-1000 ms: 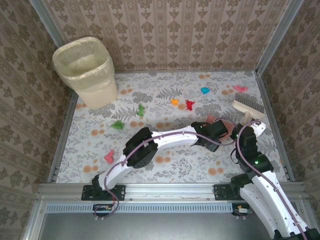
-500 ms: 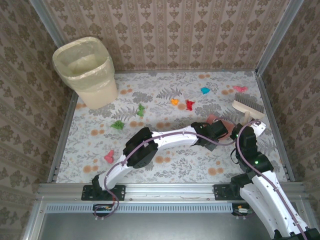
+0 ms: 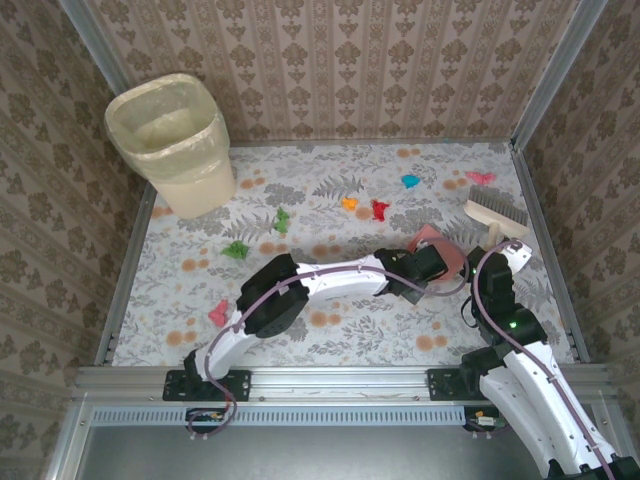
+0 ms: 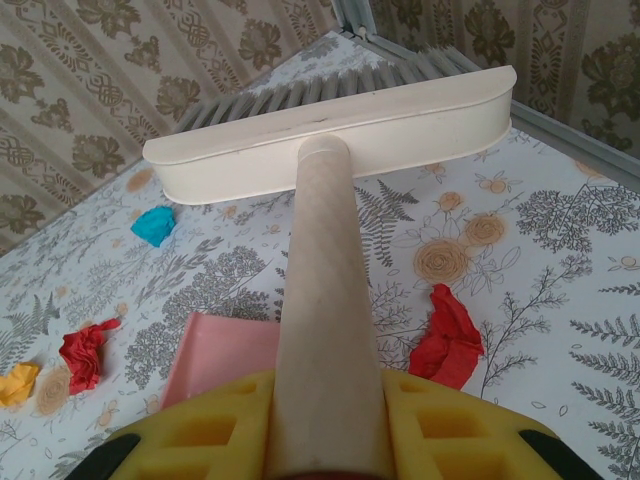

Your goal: Sweep away the paper scraps from the table

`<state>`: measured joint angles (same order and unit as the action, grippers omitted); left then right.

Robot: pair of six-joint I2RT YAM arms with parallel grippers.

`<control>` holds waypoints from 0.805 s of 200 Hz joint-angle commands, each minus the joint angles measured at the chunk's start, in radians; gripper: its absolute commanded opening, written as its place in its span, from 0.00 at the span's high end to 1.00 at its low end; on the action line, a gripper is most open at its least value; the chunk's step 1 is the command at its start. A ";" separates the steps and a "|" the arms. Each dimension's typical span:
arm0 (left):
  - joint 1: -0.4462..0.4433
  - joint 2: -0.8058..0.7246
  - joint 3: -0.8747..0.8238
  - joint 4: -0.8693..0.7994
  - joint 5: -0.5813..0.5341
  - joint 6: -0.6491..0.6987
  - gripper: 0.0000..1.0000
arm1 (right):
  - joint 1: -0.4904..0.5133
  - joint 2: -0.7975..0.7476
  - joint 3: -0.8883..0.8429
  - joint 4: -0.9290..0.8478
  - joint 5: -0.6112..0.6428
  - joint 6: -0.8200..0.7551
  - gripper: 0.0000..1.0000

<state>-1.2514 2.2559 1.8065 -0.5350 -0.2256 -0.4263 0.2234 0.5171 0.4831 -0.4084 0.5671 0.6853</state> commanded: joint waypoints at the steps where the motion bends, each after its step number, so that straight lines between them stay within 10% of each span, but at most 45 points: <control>1: -0.003 -0.112 -0.036 0.031 -0.047 -0.002 0.83 | -0.002 -0.006 0.009 0.038 -0.008 0.003 1.00; 161: 0.350 -0.731 -0.532 -0.218 0.117 -0.026 0.92 | -0.002 0.191 0.119 0.118 -0.302 -0.049 1.00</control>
<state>-0.9585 1.6085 1.3102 -0.6296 -0.1692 -0.4603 0.2234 0.6231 0.5091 -0.3534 0.4015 0.6621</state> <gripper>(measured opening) 0.211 0.257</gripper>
